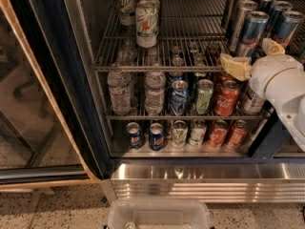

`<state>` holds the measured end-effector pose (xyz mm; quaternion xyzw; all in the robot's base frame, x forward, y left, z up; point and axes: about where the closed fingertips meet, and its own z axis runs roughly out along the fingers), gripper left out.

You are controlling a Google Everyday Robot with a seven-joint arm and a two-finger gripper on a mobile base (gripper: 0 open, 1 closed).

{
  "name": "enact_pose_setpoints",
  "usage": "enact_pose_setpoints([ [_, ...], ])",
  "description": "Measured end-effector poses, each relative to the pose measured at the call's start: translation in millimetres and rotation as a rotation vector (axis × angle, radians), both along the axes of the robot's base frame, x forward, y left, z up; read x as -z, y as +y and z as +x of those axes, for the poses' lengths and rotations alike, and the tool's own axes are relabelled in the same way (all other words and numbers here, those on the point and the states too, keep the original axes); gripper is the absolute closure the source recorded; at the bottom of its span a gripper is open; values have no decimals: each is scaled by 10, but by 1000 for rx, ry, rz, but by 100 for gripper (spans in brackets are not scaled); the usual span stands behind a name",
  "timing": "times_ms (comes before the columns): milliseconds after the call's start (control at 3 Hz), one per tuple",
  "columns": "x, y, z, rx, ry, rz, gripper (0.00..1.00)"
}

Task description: Pick redbull can from top shelf of fridge

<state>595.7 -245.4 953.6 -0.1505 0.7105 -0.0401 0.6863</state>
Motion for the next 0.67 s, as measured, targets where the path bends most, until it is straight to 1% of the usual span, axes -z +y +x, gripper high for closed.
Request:
enact_pose_setpoints([
  [333,0,0,0,0,0,0,33],
  [667,-3,2,-2,0,0,0,37],
])
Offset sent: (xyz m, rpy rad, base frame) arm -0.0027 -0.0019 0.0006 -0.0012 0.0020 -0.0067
